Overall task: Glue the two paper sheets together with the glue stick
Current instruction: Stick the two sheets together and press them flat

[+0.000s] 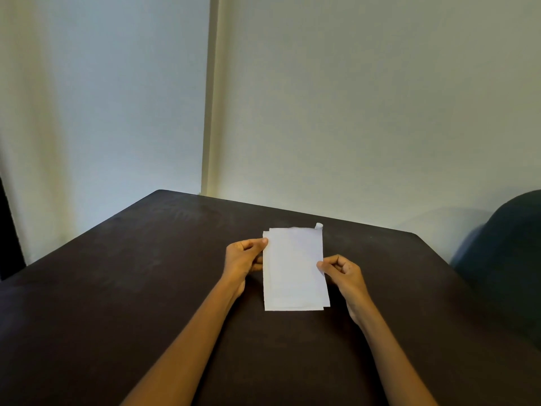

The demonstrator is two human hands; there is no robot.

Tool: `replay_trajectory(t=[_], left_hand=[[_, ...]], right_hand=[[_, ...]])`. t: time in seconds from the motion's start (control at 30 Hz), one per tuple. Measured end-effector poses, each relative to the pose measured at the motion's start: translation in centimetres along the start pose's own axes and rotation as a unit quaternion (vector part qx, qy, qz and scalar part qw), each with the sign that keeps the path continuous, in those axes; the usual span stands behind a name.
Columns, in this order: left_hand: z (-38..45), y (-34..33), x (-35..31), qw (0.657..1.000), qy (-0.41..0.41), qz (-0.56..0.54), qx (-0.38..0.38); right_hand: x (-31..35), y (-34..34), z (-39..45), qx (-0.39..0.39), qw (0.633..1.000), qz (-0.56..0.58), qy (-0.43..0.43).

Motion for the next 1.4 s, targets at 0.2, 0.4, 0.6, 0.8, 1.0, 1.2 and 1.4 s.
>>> replay_trajectory(t=[0.2, 0.4, 0.6, 0.8, 1.0, 1.2, 1.4], left_hand=[[-0.1, -0.2, 0.2, 1.000, -0.017, -0.007, -0.013], [0.0, -0.3, 0.0, 1.000, -0.010, -0.005, 0.006], [-0.1, -0.2, -0.2, 0.996, 0.015, 0.037, 0.076], [-0.1, -0.4, 0.0, 0.996, 0.014, 0.070, 0.050], [0.1, -0.3, 0.0, 0.999, 0.003, 0.043, 0.004], [0.1, -0.3, 0.0, 0.999, -0.005, 0.044, 0.014], [0.3, -0.2, 0.1, 0.998, 0.001, 0.054, 0.029]], right_hand=[[0.1, -0.3, -0.1, 0.021, 1.000, 0.019, 0.005], [0.2, -0.5, 0.1, -0.017, 1.000, 0.016, 0.013], [0.1, 0.0, 0.1, -0.066, 0.998, 0.009, 0.017], [0.2, 0.1, 0.0, -0.085, 0.996, 0.017, 0.028], [0.3, 1.3, 0.2, -0.173, 0.981, 0.079, 0.023], [0.7, 0.4, -0.2, -0.124, 0.990, 0.069, 0.025], [0.3, 0.3, -0.2, -0.109, 0.993, 0.032, 0.010]])
Point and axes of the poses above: each hand's wrist, its own z-axis towards the middle knuckle, its own y-axis out of the back of the hand, x = y × z, the point moved 2 cm from there along z, towards the middle knuckle, and after that the axes turned 11 degrees about y, right-handed, at the moved point
